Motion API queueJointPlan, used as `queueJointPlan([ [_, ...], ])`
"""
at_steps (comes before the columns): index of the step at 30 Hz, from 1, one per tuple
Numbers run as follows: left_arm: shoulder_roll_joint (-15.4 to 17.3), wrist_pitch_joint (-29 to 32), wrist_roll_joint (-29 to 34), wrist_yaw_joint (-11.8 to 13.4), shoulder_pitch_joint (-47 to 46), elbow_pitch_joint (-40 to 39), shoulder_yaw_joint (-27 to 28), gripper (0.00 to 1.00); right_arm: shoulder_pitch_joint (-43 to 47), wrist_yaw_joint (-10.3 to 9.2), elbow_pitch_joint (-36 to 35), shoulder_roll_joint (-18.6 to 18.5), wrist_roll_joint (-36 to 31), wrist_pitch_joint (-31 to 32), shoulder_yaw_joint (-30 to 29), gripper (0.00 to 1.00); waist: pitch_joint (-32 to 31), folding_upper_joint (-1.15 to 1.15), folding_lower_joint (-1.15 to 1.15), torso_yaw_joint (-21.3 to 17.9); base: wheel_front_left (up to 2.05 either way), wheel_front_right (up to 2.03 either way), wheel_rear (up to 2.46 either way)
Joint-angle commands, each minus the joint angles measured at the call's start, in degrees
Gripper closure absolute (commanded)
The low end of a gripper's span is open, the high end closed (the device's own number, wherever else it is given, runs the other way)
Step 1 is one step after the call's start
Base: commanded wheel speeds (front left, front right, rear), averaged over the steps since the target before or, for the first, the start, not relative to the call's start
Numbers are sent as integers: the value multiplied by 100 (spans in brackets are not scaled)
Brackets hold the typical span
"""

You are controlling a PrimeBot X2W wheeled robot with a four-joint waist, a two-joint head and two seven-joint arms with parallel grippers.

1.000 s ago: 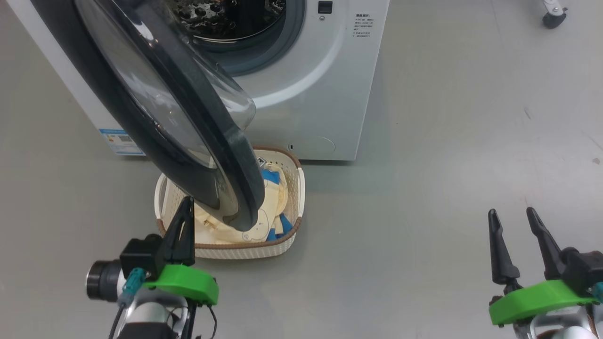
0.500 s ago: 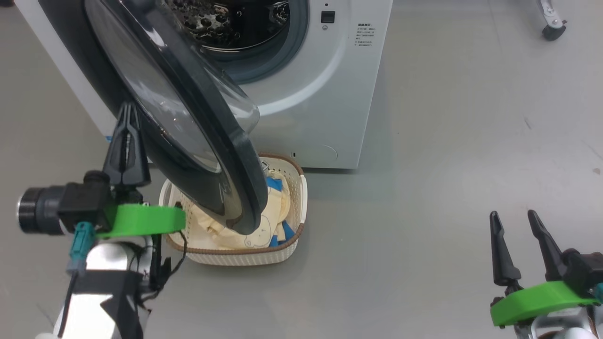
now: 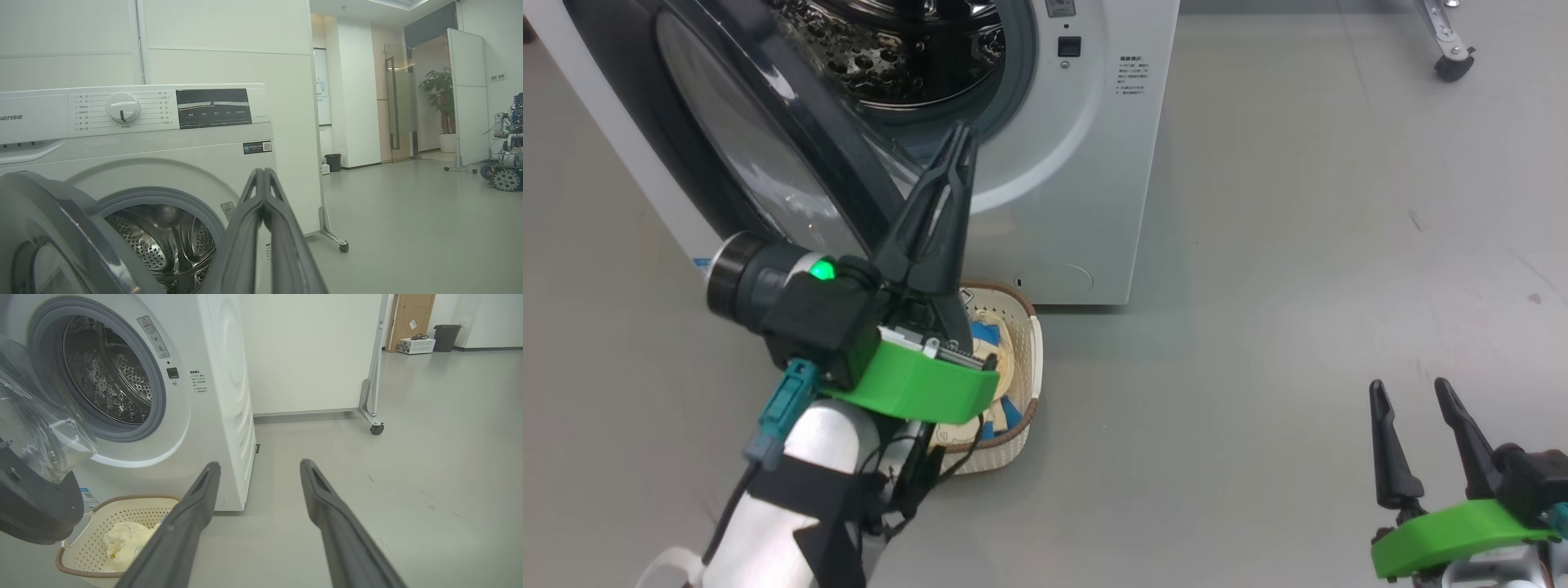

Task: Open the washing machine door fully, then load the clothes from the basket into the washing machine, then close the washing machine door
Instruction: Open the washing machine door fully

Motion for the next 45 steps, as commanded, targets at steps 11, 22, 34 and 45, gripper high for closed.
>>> queueJointPlan([
  [11, -90, 418, -743, 59, 259, -31, -597, 100, -84, -16, -194, -61, 83, -15, 137, 0, 89, 0, 0, -95, 0, 0, 0],
  [22, -113, 225, -1265, 201, 138, 1158, -898, 100, -261, -16, -135, -61, 83, -28, 182, 0, 267, 0, 0, -226, 0, 0, 0],
  [34, -116, -121, -1667, 373, -331, 2399, -923, 100, -320, -16, -17, -61, 154, -72, 183, 0, 359, 0, 0, -378, 0, 0, 0],
  [45, -102, -386, -1749, 569, -434, 2855, -854, 100, -356, -16, 32, -61, 168, -94, 137, 0, 425, 0, 0, -309, 0, 0, 0],
])
